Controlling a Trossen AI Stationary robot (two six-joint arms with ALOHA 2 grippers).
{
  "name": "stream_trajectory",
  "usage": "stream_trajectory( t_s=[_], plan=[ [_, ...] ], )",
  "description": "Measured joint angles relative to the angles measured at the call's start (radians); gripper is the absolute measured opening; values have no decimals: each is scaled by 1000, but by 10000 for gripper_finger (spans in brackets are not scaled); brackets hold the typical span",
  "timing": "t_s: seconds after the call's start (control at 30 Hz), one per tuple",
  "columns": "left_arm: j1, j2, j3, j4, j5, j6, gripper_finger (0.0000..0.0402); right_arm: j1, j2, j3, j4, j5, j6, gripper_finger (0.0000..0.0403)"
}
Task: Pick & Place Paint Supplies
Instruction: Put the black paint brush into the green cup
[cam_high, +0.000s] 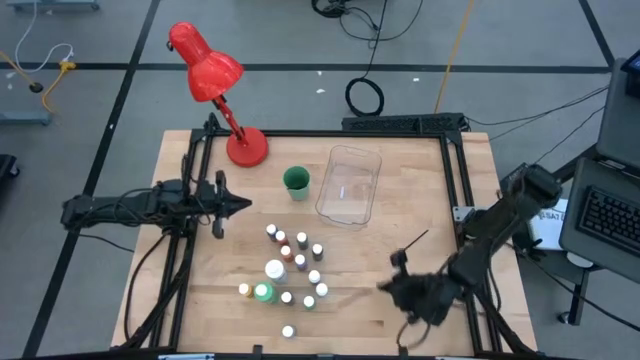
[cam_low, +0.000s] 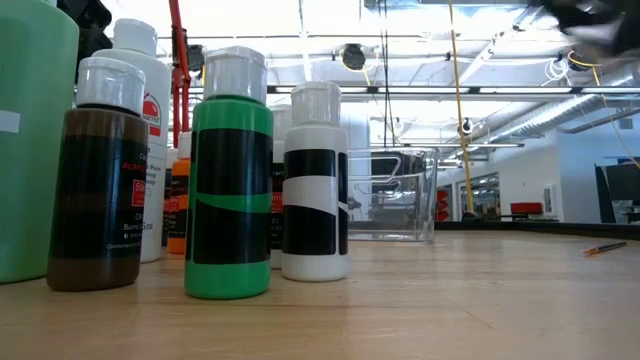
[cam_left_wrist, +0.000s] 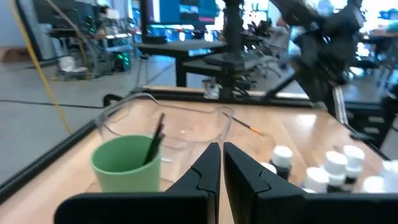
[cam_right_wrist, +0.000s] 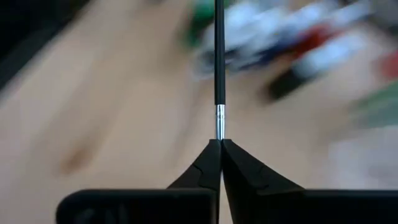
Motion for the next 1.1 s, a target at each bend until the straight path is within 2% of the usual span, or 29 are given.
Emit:
stream_trajectory(
  t_s=[0.07,0.1,0.17,0.23,0.37,0.43,0.57,0.7,0.8,1.1],
  plan=[
    [0,31,0,9,9,-3,24,-68,-44,-26,83,54,-107,1],
    [0,49,0,19,13,-12,24,-111,-66,-50,141,31,-173,1],
    [0,89,0,39,16,-30,24,-215,-106,-111,303,-104,-300,1],
    [0,140,0,70,42,-37,24,-329,-128,-184,508,-292,-381,1],
    [-3,257,0,158,176,37,24,-520,-101,-306,893,-612,-451,1],
    [-17,318,0,234,224,79,24,-581,-64,-332,995,-684,-460,1],
    [-61,444,0,442,235,168,24,-650,13,-339,1125,-796,-468,1],
    [-99,554,0,618,222,272,24,-663,64,-339,1202,-805,-423,1],
    [-108,599,0,682,179,262,24,-664,68,-338,1187,-789,-409,1],
    [-108,629,0,678,146,216,24,-652,54,-337,1145,-776,-394,1]
  ],
)
